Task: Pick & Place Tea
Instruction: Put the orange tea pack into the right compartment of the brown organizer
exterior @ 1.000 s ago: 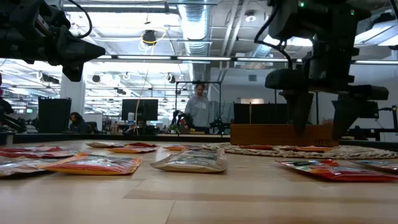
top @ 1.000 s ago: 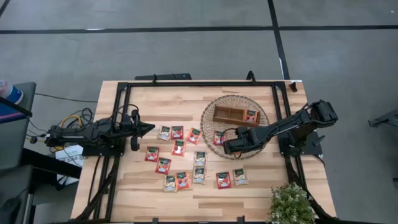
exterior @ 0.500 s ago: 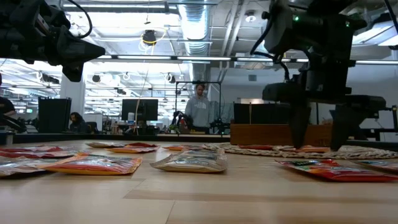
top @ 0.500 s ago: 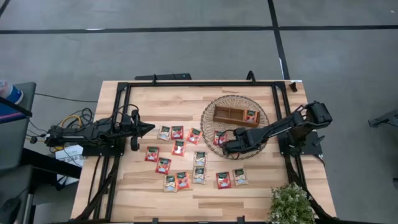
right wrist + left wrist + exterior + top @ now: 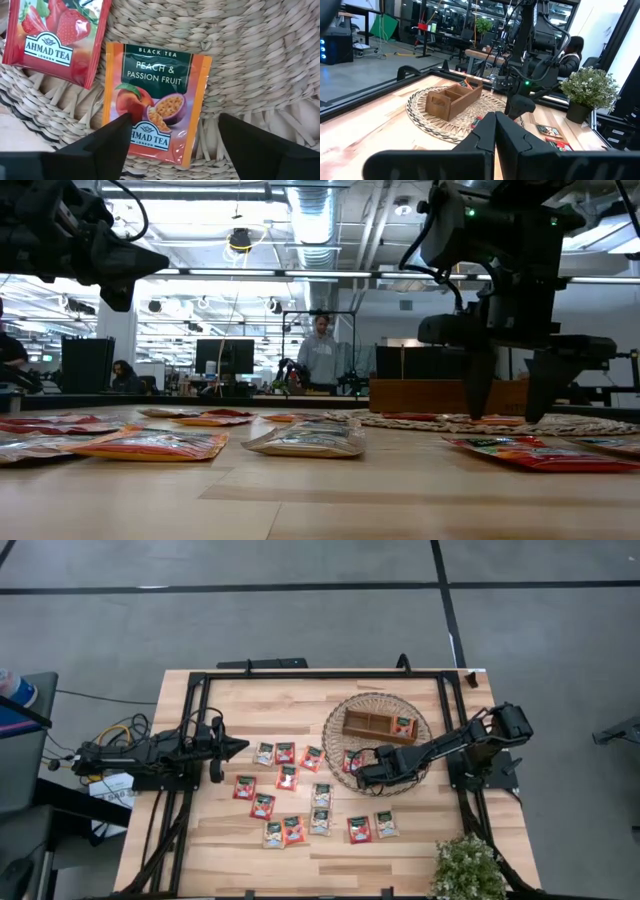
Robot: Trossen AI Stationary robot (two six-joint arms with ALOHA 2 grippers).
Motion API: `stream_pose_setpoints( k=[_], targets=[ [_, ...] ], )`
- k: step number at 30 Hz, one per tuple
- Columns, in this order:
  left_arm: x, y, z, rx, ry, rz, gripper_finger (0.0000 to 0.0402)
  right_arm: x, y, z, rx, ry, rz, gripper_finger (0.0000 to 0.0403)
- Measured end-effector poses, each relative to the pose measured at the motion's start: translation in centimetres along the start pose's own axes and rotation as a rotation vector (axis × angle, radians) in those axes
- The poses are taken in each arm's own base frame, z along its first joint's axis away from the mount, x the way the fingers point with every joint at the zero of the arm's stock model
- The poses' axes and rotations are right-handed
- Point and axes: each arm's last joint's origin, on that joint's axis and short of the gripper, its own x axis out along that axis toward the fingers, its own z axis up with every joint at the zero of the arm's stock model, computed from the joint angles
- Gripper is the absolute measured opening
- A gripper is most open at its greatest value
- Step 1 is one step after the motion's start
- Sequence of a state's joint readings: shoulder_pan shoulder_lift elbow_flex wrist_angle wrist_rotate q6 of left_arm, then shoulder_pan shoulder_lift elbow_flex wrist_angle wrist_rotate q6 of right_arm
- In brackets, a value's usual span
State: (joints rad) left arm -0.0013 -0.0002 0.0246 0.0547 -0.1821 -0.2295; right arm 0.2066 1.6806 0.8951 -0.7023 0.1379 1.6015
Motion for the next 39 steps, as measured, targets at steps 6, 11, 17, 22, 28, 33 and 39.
stream_pose_setpoints(
  k=[6, 11, 17, 22, 28, 33, 39],
  targets=[
    [0.00, -0.02, 0.00, 0.000, 0.001, -0.005, 0.0000, -0.01, -0.12, -0.01, 0.001, 0.004, -0.012, 0.0262],
    [0.00, -0.01, 0.00, 0.000, 0.001, -0.006, 0.0000, -0.01, -0.20, -0.01, 0.002, 0.006, -0.021, 0.0241],
    [0.00, -0.02, 0.00, 0.000, 0.001, -0.006, 0.0000, -0.01, -0.23, -0.02, 0.006, 0.008, -0.024, 0.0202],
    [0.00, -0.02, -0.01, 0.000, 0.002, -0.008, 0.0000, -0.04, -0.54, -0.04, 0.014, 0.012, -0.055, 0.0167],
    [0.00, -0.02, -0.01, 0.000, 0.002, -0.009, 0.0000, -0.07, -0.76, -0.05, 0.037, 0.015, -0.080, 0.0135],
    [0.00, -0.02, -0.01, 0.000, 0.002, -0.008, 0.0000, -0.07, -0.74, -0.05, 0.039, 0.015, -0.077, 0.0119],
    [0.00, -0.02, -0.01, 0.000, 0.002, -0.008, 0.0000, -0.06, -0.76, -0.05, 0.048, 0.015, -0.079, 0.0110]
  ],
)
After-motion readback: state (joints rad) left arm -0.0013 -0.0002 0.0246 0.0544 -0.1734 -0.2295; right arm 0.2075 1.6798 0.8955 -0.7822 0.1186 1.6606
